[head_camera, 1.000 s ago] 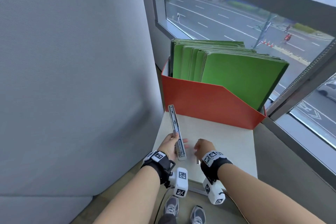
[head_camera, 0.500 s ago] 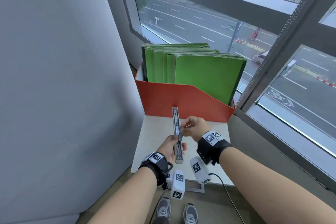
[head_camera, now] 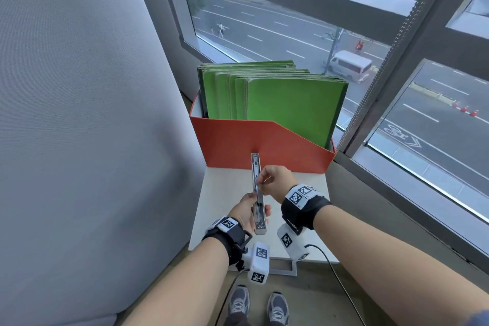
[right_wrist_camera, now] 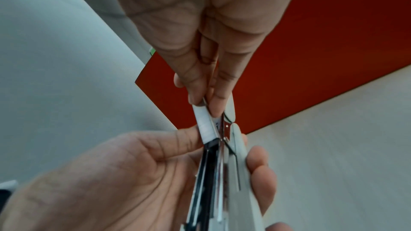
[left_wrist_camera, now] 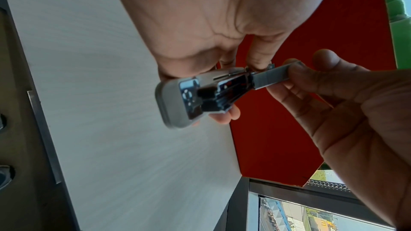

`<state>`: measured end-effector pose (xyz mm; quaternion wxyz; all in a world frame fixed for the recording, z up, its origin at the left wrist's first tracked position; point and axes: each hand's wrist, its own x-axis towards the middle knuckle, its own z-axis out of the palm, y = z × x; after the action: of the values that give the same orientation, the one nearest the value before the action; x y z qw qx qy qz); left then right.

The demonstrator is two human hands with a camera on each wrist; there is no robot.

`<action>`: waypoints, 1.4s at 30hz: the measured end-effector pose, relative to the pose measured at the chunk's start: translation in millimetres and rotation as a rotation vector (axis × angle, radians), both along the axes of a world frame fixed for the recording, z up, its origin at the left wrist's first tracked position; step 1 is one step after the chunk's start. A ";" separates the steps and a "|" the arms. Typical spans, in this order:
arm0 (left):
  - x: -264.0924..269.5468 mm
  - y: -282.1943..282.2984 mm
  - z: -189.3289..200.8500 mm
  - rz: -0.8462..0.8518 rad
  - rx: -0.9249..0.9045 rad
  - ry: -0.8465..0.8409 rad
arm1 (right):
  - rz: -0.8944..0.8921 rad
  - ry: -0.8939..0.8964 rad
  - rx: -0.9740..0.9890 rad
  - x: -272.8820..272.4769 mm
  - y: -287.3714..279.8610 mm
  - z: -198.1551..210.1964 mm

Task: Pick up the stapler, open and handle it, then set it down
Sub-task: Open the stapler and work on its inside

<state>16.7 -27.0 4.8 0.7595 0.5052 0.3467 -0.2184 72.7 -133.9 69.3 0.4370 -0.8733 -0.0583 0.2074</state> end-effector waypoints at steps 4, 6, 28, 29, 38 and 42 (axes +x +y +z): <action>-0.1 0.6 0.2 0.005 0.005 0.010 | 0.021 -0.013 -0.054 -1.5 3.4 3.7; 0.4 0.9 -1.2 0.010 0.001 0.011 | 0.027 -0.003 -0.063 -2.3 3.7 2.6; 1.3 7.2 -11.5 0.040 -0.016 0.028 | 0.114 -0.104 -0.110 -5.4 5.7 0.3; 1.5 7.1 -11.9 0.038 -0.011 0.029 | 0.123 -0.105 -0.114 -5.2 6.3 0.5; 3.6 8.4 -16.0 0.038 0.026 0.030 | 0.191 -0.111 -0.152 -4.0 12.5 1.1; 3.8 7.4 -16.5 0.031 0.015 0.024 | 0.194 -0.093 -0.136 -4.6 11.8 -2.4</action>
<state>20.5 -19.6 -11.7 0.7548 0.5028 0.3652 -0.2101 68.1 -122.1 66.9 0.3514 -0.9000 -0.1485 0.2112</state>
